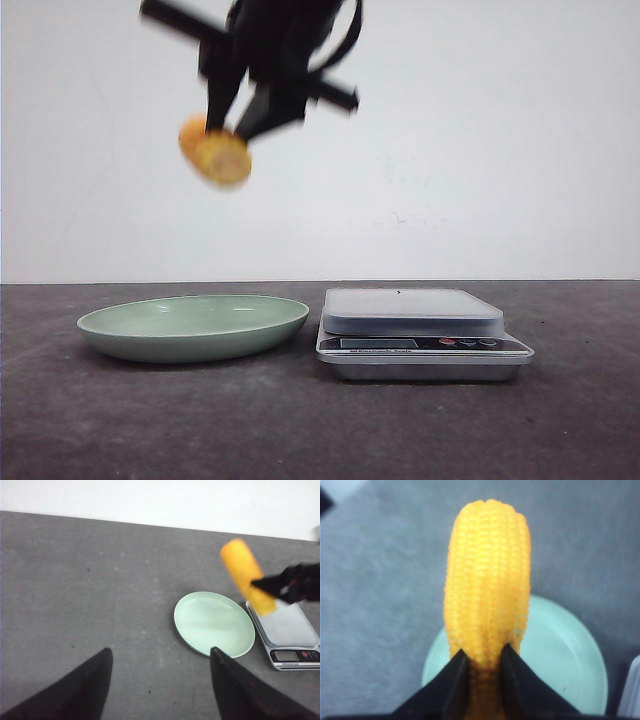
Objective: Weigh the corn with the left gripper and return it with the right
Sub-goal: 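Lift the corn with the right gripper and carry it over the plate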
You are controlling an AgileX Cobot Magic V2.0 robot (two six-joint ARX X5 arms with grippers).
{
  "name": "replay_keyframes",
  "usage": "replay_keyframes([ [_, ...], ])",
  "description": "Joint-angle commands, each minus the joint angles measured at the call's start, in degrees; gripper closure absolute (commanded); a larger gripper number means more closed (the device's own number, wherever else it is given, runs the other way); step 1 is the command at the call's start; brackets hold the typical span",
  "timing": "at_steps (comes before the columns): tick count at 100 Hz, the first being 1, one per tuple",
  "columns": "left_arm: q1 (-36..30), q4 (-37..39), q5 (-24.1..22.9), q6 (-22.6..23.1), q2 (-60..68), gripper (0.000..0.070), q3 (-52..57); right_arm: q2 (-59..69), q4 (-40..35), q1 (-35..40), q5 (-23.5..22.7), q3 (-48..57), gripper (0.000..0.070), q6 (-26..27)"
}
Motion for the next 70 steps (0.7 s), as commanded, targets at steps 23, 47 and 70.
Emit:
replay_keyframes([
  [23, -0.37, 1.05, -0.24, -0.52, 0.04, 0.0346, 0.66, 9.62, 2.40, 0.63, 0.59, 1.36, 0.0700, 4.59],
  [47, -0.37, 0.68, -0.39, -0.46, 0.04, 0.0346, 0.66, 12.39, 2.32, 0.85, 0.57, 1.36, 0.0467, 5.14],
  [70, -0.37, 0.52, -0.42, -0.24, 0.04, 0.0346, 0.66, 13.22, 3.43, 1.03, 1.77, 1.38, 0.0160, 5.09],
])
